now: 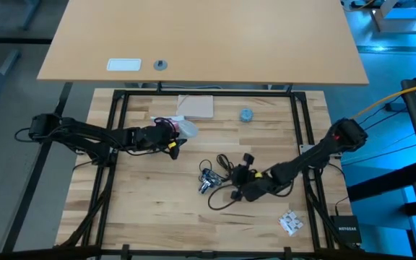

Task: Screw lightbulb
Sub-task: Insert the white lightbulb into the desk lamp

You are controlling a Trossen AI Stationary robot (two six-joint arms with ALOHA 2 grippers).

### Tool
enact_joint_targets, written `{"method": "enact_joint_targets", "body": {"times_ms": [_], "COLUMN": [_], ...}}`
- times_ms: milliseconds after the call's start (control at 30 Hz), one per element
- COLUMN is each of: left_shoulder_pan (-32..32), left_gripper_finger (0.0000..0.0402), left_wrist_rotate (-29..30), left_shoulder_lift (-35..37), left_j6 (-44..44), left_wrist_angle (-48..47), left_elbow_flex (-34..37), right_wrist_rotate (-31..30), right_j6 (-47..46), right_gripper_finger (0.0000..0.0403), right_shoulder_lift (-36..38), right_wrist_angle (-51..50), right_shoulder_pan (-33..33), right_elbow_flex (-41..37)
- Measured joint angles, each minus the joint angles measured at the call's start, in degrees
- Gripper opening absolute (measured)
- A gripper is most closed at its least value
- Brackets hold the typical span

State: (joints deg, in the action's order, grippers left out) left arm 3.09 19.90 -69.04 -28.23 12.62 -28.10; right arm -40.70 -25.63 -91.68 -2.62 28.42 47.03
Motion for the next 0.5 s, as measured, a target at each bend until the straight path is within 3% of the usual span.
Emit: {"method": "enact_joint_targets", "body": {"times_ms": [200,500], "left_shoulder_pan": [0.0,0.0], "left_gripper_finger": [0.0155,0.0155], "left_wrist_rotate": [0.0,0.0], "left_shoulder_lift": [0.0,0.0], "left_j6": [-0.03,-0.26], "left_wrist_angle": [0.0,0.0], "left_elbow_flex": [0.0,0.0], "right_wrist_rotate": [6.62,4.28], "right_j6": [4.72,7.46], "right_gripper_finger": [0.0088,0.0088], "right_shoulder_lift": [-1.26,-1.26], "right_wrist_angle": [5.75,5.84], "right_shoulder_pan": [0.04,0.02], "right_elbow_flex": [0.0,0.02]}}
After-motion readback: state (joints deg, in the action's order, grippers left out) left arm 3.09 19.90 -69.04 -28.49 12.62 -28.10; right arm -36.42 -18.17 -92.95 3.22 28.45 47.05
